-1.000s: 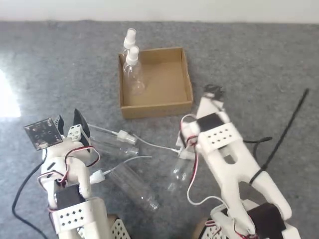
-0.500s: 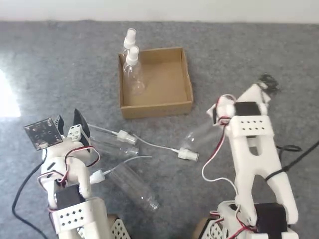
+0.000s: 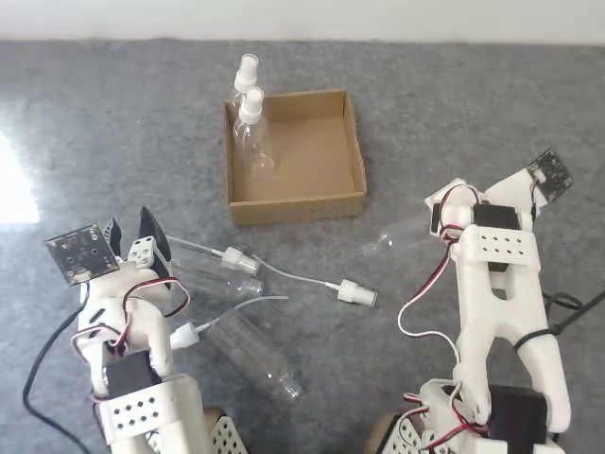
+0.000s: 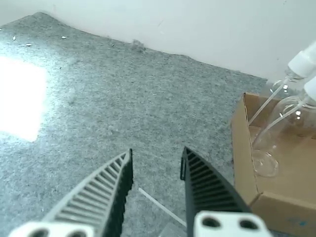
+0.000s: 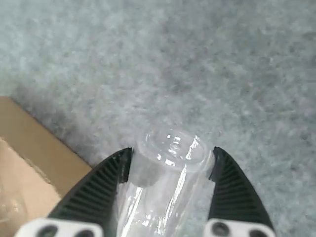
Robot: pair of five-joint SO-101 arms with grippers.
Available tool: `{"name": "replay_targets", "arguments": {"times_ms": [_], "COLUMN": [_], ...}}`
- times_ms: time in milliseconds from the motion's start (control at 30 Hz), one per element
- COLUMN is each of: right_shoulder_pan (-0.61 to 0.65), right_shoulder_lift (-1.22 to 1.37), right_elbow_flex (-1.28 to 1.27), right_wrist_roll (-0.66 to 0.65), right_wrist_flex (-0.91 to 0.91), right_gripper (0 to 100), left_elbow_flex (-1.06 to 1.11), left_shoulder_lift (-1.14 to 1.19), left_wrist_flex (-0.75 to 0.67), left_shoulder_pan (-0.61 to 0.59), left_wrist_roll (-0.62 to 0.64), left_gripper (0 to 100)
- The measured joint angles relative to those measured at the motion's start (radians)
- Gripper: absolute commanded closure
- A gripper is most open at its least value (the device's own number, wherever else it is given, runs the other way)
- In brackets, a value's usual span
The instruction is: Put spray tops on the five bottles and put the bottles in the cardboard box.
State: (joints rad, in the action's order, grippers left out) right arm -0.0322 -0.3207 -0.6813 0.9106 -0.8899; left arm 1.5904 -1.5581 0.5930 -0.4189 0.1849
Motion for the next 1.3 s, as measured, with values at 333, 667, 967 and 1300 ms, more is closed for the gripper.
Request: {"name": "replay_targets", "arguments": {"times_ms": [333,667,967,1300], "right_shoulder_pan": [-0.052,-0.054,-0.054,-0.054], "right_shoulder_lift": [0.000,0.000,0.000,0.000], "right_elbow_flex": [-0.048,-0.121,-0.121,-0.121], "right_wrist_roll": [0.002,0.002,0.002,-0.048], "right_wrist_flex": [0.009,0.058,0.080,0.080], "right_gripper": [81.9,68.6,68.5,68.6], "left_elbow_flex": [0.000,0.000,0.000,0.000], "left_shoulder_lift": [0.000,0.000,0.000,0.000], "left_wrist_flex": [0.000,0.000,0.000,0.000], "left_shoulder_pan": [0.000,0.000,0.000,0.000], "left_wrist_roll": [0.000,0.000,0.000,0.000], "left_gripper": [84,84,84,84]}}
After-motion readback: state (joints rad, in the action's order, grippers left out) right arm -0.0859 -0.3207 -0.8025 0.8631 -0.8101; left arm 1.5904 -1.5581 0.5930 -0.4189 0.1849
